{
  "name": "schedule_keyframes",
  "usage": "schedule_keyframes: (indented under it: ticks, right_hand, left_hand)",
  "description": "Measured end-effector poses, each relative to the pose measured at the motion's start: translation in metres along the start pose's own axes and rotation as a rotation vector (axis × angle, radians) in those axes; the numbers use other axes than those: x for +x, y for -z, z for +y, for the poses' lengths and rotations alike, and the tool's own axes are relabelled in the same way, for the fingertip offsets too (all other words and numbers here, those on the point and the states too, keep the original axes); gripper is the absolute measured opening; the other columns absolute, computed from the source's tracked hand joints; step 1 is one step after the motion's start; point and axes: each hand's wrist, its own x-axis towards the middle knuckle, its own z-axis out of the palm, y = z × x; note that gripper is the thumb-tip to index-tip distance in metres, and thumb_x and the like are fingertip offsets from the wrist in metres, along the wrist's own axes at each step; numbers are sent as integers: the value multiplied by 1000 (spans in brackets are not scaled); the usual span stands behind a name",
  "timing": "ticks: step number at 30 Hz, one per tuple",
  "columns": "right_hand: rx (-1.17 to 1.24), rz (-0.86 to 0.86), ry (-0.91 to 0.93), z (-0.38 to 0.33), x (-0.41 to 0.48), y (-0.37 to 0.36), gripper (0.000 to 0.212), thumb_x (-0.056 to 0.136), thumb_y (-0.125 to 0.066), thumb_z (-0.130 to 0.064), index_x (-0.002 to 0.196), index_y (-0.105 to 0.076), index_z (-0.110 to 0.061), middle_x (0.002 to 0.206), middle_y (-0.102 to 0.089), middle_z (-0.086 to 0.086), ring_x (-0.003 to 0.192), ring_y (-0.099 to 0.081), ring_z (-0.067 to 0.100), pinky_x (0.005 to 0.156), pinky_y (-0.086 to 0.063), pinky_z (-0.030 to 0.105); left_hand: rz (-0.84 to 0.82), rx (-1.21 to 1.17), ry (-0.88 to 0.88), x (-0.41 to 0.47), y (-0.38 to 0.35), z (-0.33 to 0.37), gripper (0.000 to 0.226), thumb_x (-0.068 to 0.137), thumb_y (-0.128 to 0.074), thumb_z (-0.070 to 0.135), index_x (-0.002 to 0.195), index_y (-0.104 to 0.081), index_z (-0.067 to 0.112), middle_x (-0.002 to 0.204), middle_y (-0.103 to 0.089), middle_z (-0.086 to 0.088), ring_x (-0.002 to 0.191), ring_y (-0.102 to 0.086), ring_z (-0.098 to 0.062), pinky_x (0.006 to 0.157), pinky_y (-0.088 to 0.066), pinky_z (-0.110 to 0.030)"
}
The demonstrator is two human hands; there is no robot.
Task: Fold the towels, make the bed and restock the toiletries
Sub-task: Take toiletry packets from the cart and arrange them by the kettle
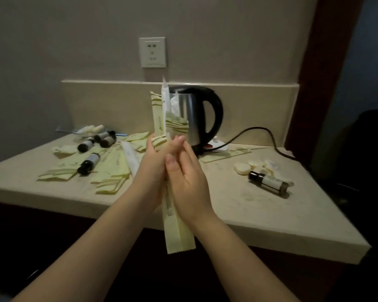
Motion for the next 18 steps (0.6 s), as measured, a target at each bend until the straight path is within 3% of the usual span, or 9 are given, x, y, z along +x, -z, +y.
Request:
schedule_keyframes:
  ticks: [3, 7, 10, 13, 16, 18]
  right_hand:
    - [247, -79, 10, -6, -24, -4, 50, 93, -34, -47, 139, -44, -32, 147, -37, -19, 135, -28, -8, 116, -27, 30]
    - [587, -83, -18, -23, -69, -24, 29, 90, -43, -21, 108, -59, -37, 122, -55, -23, 120, -49, -5, 105, -39, 20]
    - [669, -183, -79, -42, -109, -53, 25, 89, -51, -21, 104, -56, -40, 123, -50, -12, 115, -51, -2, 99, -45, 22]
    - [718, -440, -154, -72, -155, -80, 37, 90, -61, -17, 108, -48, -47, 130, -43, -13, 110, -48, -14, 88, -47, 12]
    - [809, -780, -155, -114, -205, -108, 46, 90, -61, -12, 112, -50, -51, 124, -56, -15, 108, -57, -3, 90, -52, 27]
    - [828, -952, -174, -148, -241, -129, 49, 89, -61, -10, 116, -51, -50, 126, -56, -12, 107, -61, 4, 84, -56, 27]
  left_hand:
    - [100, 53, -69, -31, 12, -1, 55, 81, -69, 29, 130, -48, 12, 108, -68, -8, 95, -68, -17, 73, -55, -27]
    - [310, 70, -136, -96, 38, -3, 56, 79, -68, 16, 130, -46, 6, 113, -67, -11, 100, -67, -21, 80, -55, -27]
    - [505, 112, -141, -157, 67, 1, 51, 80, -61, 12, 128, -47, 9, 108, -69, -9, 96, -68, -21, 76, -55, -27]
    - [691, 203, -106, -230, 104, 15, 41, 90, -57, 8, 129, -48, 14, 107, -70, -7, 92, -69, -20, 69, -56, -25]
    - [803, 216, -93, -311, 143, 34, 40, 89, -56, 11, 129, -50, 19, 113, -68, -8, 102, -67, -27, 81, -56, -40]
    - [890, 181, -86, -367, 171, 46, 42, 88, -58, 14, 129, -50, 21, 116, -67, -8, 106, -65, -29, 86, -53, -46]
